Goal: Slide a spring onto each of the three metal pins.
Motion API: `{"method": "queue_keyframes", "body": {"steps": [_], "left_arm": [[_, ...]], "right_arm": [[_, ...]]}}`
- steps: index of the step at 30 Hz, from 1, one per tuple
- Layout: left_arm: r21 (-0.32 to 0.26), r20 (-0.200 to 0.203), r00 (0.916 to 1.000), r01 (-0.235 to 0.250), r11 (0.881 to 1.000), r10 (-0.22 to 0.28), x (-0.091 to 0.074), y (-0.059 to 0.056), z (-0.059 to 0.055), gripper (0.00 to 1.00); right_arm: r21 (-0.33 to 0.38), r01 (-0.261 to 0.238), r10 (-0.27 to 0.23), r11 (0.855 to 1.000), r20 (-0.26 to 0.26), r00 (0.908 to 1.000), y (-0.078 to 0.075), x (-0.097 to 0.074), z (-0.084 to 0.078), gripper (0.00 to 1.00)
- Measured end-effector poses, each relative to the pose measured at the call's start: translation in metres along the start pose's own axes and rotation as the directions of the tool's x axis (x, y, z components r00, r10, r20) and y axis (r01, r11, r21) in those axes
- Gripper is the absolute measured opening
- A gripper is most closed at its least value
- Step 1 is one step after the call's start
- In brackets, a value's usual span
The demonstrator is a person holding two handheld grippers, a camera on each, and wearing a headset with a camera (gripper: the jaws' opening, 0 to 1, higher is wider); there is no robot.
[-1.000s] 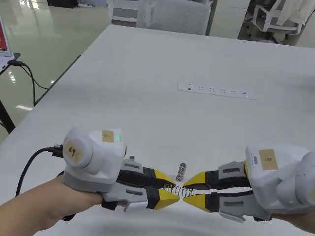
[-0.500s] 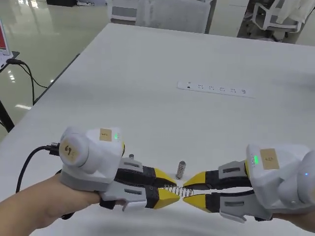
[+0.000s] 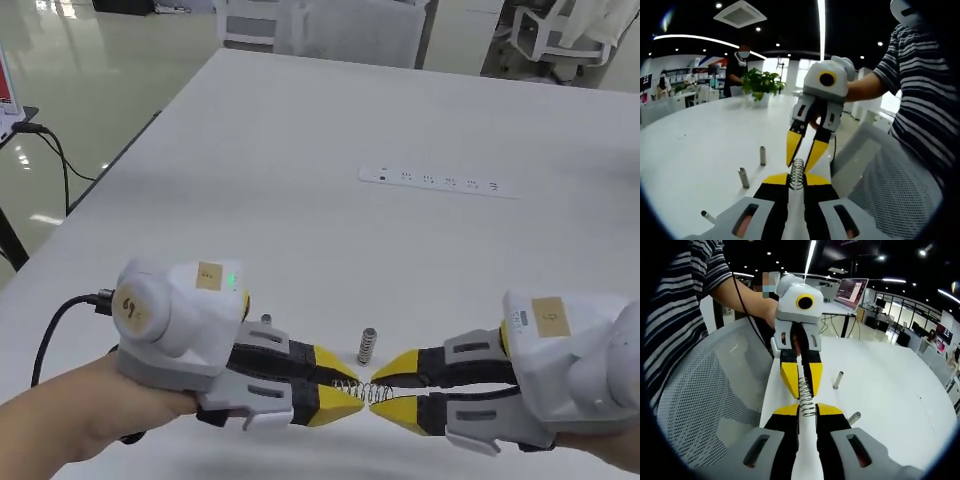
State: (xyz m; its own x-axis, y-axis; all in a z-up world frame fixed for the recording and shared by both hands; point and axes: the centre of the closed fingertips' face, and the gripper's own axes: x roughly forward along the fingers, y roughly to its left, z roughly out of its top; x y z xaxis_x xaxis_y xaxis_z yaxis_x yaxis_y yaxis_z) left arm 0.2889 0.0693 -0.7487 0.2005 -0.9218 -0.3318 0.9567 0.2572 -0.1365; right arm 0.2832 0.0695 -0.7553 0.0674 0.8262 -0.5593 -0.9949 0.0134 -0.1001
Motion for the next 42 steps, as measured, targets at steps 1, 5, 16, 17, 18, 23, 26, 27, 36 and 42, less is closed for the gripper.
{"method": "queue_keyframes", "body": {"steps": [1,5,16,17,18,23,26,27,36,42], "left_arm": [[0.001,-0.003,1.0,-0.002,1.0,0.002,0.0,0.0,-0.001,0.03],[0.002,-0.009,1.0,0.001,1.0,0.0,-0.003,0.0,-0.002,0.03],[0.011,-0.019,0.999,0.04,0.999,-0.04,-0.001,-0.003,0.003,0.03],[0.015,-0.024,0.9987,0.045,0.999,-0.045,0.0,-0.003,0.003,0.03],[0.015,-0.031,0.9981,0.053,0.998,-0.052,0.0,-0.003,0.002,0.03],[0.017,-0.043,0.9968,0.069,0.997,-0.068,0.004,-0.001,0.005,0.03],[0.01,-0.044,0.9968,0.067,0.998,-0.066,0.007,0.0,0.006,0.03],[0.01,-0.043,0.9969,0.066,0.998,-0.066,0.007,0.0,0.006,0.03],[0.024,-0.087,0.9943,0.063,0.998,-0.061,0.008,-0.001,-0.005,0.03],[0.03,-0.091,0.9945,0.055,0.998,-0.052,0.006,0.001,-0.008,0.03]], "right_arm": [[0.003,0.001,-0.001,1.0,-0.002,1.0,0.0,-0.001,-0.002,0.1],[0.005,-0.003,0.003,1.0,-0.02,0.9998,0.004,-0.003,-0.01,0.12],[0.029,0.002,-0.002,1.0,-0.002,1.0,0.003,-0.002,-0.006,0.1],[0.034,0.001,-0.001,0.999,-0.004,1.0,0.003,-0.002,-0.007,0.08],[0.038,0.003,-0.003,0.999,-0.007,1.0,0.003,-0.002,-0.007,0.08],[0.042,0.025,-0.025,0.999,0.005,0.9997,0.0,-0.006,-0.008,0.07],[0.027,0.043,-0.044,0.999,0.007,0.999,-0.003,-0.009,-0.008,0.07],[0.031,0.045,-0.045,0.998,0.008,0.9989,-0.003,-0.01,-0.008,0.07],[0.035,0.028,-0.029,0.999,0.022,0.9993,-0.002,-0.011,-0.002,0.07],[0.024,0.021,-0.021,0.999,0.028,0.9994,-0.002,-0.01,0.006,0.07]]}}
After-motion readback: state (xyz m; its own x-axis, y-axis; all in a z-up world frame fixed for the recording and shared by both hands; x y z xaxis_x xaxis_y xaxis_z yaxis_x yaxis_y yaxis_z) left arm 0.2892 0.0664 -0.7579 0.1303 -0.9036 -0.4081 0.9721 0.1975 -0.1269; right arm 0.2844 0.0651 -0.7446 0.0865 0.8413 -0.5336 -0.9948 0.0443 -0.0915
